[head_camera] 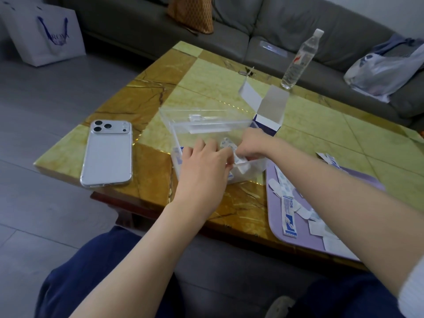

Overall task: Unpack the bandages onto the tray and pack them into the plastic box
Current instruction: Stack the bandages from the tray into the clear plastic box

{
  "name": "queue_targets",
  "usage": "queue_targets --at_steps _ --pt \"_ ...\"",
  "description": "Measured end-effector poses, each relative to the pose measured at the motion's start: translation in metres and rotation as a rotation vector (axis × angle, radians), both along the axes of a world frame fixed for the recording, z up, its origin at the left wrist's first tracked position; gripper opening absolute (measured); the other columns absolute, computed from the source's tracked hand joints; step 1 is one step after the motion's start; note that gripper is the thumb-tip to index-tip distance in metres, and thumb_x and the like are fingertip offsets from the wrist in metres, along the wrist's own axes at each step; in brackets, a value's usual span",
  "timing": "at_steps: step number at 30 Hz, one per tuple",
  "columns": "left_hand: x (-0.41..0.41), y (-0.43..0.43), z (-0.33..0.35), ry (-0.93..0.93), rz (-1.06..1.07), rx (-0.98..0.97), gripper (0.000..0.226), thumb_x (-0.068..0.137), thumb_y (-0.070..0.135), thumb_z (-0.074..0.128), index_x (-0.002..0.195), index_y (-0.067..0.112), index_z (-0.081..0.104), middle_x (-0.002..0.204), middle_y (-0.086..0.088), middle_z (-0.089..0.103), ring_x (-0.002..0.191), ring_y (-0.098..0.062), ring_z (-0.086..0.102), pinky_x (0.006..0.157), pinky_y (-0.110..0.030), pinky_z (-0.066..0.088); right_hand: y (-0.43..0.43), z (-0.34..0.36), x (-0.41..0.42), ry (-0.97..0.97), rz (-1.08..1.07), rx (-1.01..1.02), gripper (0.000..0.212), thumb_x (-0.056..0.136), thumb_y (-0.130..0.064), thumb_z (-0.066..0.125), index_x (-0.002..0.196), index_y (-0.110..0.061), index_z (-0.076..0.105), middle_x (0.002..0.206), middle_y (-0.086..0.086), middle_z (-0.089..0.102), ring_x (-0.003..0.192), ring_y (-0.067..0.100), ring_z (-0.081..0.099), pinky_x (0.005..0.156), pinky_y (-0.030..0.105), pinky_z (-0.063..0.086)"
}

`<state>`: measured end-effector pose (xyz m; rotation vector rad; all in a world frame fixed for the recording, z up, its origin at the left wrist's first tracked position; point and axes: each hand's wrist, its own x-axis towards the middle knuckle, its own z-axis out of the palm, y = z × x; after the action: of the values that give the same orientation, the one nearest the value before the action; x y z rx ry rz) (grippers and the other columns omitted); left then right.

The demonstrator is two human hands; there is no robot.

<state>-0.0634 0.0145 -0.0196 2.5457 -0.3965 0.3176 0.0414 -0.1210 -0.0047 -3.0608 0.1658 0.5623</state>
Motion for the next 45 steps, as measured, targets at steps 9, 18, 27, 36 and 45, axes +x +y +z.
queue_targets --at_steps 9,18,27,36,45 --pt "-0.001 -0.001 0.0 -0.003 0.032 -0.021 0.017 0.097 0.03 0.045 0.107 0.028 0.058 0.102 0.004 0.05 0.099 -0.018 0.039 0.086 -0.029 0.022 -0.005 -0.011 0.009 0.113 0.044 -0.039 0.027 0.082 -0.01 0.06 0.062 -0.01 0.043 0.069 0.008 0.045 0.061 0.02 0.044 0.05 0.025 0.033" --pt "0.0 -0.001 -0.001 0.015 0.039 -0.056 0.017 0.096 0.032 0.047 0.106 0.03 0.06 0.102 0.006 0.052 0.1 -0.016 0.042 0.087 -0.028 0.023 -0.007 -0.017 0.013 0.112 0.048 -0.031 0.043 0.08 -0.029 0.07 0.059 -0.012 0.036 0.062 0.004 0.037 0.055 0.018 0.037 0.046 0.025 0.03" --pt "0.0 -0.001 -0.001 0.012 0.037 -0.069 0.016 0.095 0.032 0.049 0.104 0.029 0.061 0.101 0.006 0.053 0.1 -0.017 0.042 0.086 -0.028 0.023 -0.005 -0.018 0.012 0.069 0.009 0.031 0.032 0.08 -0.012 0.064 0.057 -0.011 0.042 0.064 0.006 0.045 0.054 0.018 0.043 0.046 0.026 0.033" --pt "-0.001 -0.001 -0.002 0.006 0.036 -0.071 0.015 0.096 0.03 0.048 0.104 0.027 0.06 0.1 0.006 0.052 0.1 -0.018 0.042 0.088 -0.029 0.023 -0.008 0.004 0.002 -0.17 0.094 0.106 0.023 0.081 -0.003 0.049 0.091 0.003 0.069 0.093 0.019 0.07 0.09 0.032 0.066 0.078 0.037 0.055" --pt "-0.005 -0.035 -0.006 -0.133 -0.033 -0.097 0.013 0.09 0.014 0.056 0.102 0.014 0.06 0.097 -0.004 0.054 0.094 -0.025 0.045 0.079 -0.029 0.026 -0.048 0.024 -0.062 -0.899 0.291 0.254 0.016 0.091 -0.019 0.051 0.104 -0.017 0.061 0.087 -0.003 0.064 0.084 0.016 0.057 0.065 0.032 0.049"
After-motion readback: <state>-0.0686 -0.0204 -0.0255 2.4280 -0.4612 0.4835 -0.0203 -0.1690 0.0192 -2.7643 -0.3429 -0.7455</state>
